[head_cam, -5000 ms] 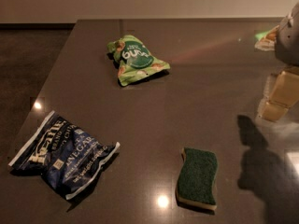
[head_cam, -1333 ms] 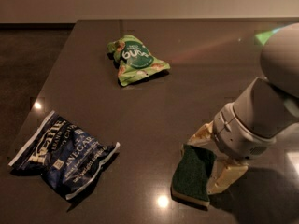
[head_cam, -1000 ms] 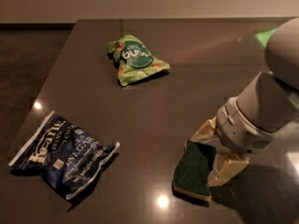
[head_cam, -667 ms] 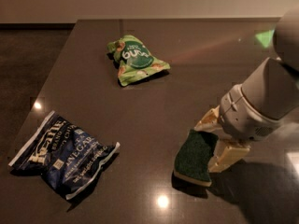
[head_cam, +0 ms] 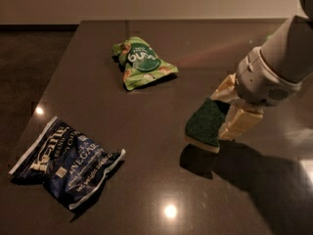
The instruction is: Move sponge near green rice chip bag
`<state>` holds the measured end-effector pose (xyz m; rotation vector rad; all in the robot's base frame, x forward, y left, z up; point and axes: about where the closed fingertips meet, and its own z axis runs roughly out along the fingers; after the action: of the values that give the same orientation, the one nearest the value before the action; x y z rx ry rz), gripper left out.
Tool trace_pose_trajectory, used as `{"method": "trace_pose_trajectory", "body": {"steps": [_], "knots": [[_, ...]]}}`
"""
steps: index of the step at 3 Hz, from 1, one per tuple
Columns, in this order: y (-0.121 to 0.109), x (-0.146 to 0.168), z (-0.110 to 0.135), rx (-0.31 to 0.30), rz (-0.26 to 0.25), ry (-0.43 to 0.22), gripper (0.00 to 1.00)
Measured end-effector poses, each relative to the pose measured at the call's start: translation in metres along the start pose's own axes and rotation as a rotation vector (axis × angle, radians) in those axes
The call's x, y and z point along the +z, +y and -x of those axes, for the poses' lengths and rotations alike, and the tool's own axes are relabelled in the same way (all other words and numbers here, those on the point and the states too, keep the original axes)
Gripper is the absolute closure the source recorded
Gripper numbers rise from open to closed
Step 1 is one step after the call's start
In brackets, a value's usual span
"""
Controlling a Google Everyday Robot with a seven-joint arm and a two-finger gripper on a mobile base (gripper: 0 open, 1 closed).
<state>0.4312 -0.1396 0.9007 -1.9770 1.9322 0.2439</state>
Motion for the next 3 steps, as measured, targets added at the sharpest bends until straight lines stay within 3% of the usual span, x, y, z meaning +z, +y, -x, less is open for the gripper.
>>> {"method": "trace_pose_trajectory", "body": {"steps": [2,3], "knots": [[-0.082,-0.011,-0.009,0.131,-0.113,0.021,1.0],[-0.112,-0.009,-0.017,0.201,-0.148,0.018,1.0]]}}
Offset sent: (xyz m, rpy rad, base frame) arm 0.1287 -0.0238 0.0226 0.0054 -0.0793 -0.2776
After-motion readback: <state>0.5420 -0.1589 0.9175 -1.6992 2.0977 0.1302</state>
